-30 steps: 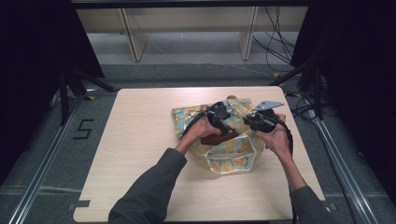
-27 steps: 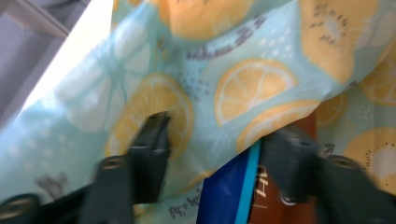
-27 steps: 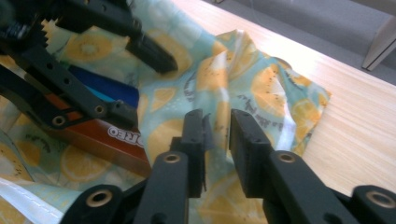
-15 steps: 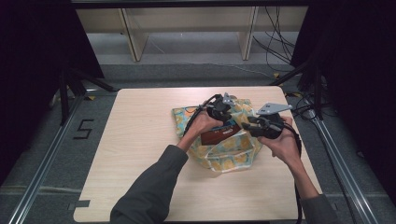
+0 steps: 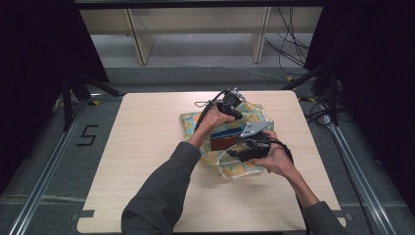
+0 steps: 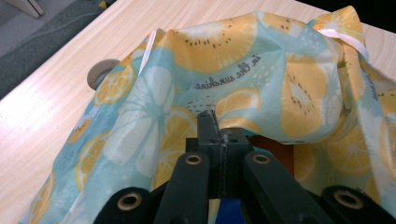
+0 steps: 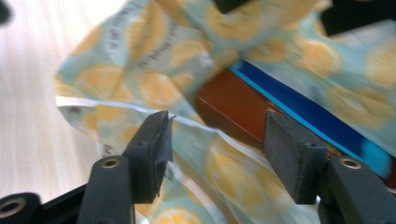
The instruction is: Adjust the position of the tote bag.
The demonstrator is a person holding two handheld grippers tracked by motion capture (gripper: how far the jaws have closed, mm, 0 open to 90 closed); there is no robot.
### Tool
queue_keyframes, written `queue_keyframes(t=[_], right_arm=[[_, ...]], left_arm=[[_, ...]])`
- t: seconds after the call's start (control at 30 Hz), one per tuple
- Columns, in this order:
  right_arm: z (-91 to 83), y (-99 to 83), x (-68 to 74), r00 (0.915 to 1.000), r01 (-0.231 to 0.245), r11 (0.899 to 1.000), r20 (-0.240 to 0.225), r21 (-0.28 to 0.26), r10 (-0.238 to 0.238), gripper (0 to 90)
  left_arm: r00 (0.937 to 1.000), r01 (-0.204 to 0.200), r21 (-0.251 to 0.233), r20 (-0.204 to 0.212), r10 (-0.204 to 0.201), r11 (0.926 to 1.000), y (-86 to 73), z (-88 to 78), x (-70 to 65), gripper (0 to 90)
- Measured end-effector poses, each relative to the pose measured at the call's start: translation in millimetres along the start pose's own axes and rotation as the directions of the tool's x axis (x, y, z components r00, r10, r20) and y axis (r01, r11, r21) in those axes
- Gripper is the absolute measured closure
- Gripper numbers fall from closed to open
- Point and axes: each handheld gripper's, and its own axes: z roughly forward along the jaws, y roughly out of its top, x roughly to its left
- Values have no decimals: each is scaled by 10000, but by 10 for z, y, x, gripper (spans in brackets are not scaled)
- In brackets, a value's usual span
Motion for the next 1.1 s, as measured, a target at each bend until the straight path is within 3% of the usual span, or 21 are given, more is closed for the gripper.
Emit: queue_keyframes(t=[0.03,0.07,0.1,0.2,0.33,0.47,0.53,0.57,0.6,0.63,0.67,0.8,0.83,0.87,0.9,0.93,0.97,1.0,1.03,1.07,1.1], right_arm=[[69,0,28,9995,317,9989,-33,353,-316,461],[69,0,28,9995,317,9989,-33,353,-316,461],[99,-9,33,9989,459,9974,34,553,-462,535],[175,-83,36,9991,408,9902,96,1334,-424,877],[131,-166,35,9998,71,9865,193,1635,-104,900],[68,-314,136,9998,-168,9735,-5,2281,174,900],[53,-445,230,9991,-133,9612,-352,2754,239,900],[55,-504,265,9989,110,9564,-475,2917,31,900],[50,-607,338,9967,537,9421,-746,3311,-306,900],[45,-640,366,9955,629,9385,-875,3394,-350,900],[25,-673,414,9949,629,9296,-967,3632,-295,900],[-54,-660,438,9914,643,9408,-1293,3327,-221,900],[-114,-587,402,9930,379,9596,-1184,2788,-48,792],[-158,-546,403,9959,28,9660,-879,2587,206,706],[-158,-546,403,9959,28,9660,-879,2587,206,706],[-213,-484,376,9965,-225,9746,-735,2227,398,638],[-387,-340,284,9973,-646,9904,-259,1224,682,615],[-387,-340,284,9973,-646,9904,-259,1224,682,615],[-428,-294,242,9977,-675,9950,11,741,676,618],[-498,-224,187,9961,-773,9961,454,414,754,614],[-541,-145,133,9885,-1019,9948,1125,52,1007,596]], left_arm=[[9999,-75,198,72,74,9998,4,-14,25,893],[10000,-19,195,97,17,9998,6,-17,34,893],[9999,84,166,91,-86,9998,5,-15,41,893],[9999,145,306,47,-147,9994,22,-32,80,893],[9976,679,217,-181,-675,9975,-10,-2,217,893],[9912,1275,98,-380,-1271,9918,-80,-13,385,895],[9873,1503,-31,-521,-1502,9886,-125,-22,476,895],[9847,1608,-138,-652,-1613,9869,-145,-29,515,895],[9826,1699,-121,-742,-1704,9854,-157,-38,537,895],[9758,2006,-322,-827,-2026,9791,-169,-29,542,895],[9736,2029,-364,-994,-2055,9785,-184,-31,558,895],[9747,1948,-210,-1077,-1960,9806,-195,-36,564,892],[9710,2102,-276,-1102,-2120,9773,-192,-24,532,887],[9749,1982,-215,-990,-1994,9799,-189,-31,492,877],[9749,1982,-215,-990,-1994,9799,-189,-31,492,861],[9792,1783,-158,-959,-1789,9839,-181,-53,458,861],[9824,1657,-86,-860,-1659,9861,-174,-73,428,812],[9848,1540,1,-812,-1535,9881,-170,-91,399,812],[9892,1245,213,-801,-1225,9920,-164,-123,367,776],[9910,1124,268,-768,-1101,9933,-160,-158,326,752],[9905,1173,187,-745,-1156,9929,-157,-177,297,743]])
